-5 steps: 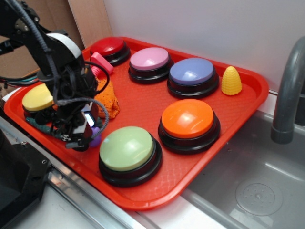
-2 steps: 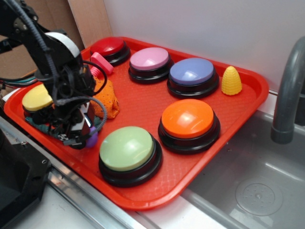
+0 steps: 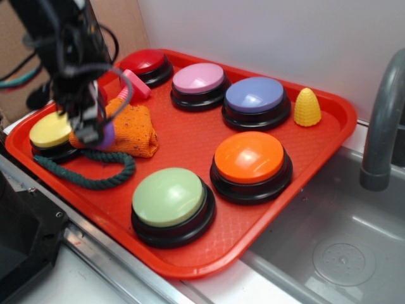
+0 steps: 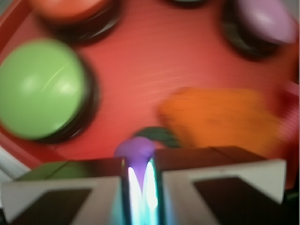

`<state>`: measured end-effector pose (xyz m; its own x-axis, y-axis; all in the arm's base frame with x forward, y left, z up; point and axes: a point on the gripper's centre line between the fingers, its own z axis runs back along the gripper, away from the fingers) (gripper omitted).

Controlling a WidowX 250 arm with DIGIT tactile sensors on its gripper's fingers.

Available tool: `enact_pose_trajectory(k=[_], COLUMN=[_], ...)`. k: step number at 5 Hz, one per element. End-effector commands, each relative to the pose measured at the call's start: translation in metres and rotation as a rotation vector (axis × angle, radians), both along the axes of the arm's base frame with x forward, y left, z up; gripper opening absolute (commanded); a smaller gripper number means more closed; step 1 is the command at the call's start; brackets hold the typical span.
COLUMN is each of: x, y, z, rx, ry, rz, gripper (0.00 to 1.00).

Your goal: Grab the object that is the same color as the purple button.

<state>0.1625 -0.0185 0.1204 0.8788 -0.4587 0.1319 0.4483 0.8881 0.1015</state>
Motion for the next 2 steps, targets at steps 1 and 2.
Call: enact_pose_trajectory(k=[1, 2], x=[0.030, 0.040], y=[0.022, 0.033], z=[0.086, 0.107], rx=[0.009, -0.036], ry=[-0.089, -0.104], rz=[0.490, 0.560], gripper=[0.00, 0.00])
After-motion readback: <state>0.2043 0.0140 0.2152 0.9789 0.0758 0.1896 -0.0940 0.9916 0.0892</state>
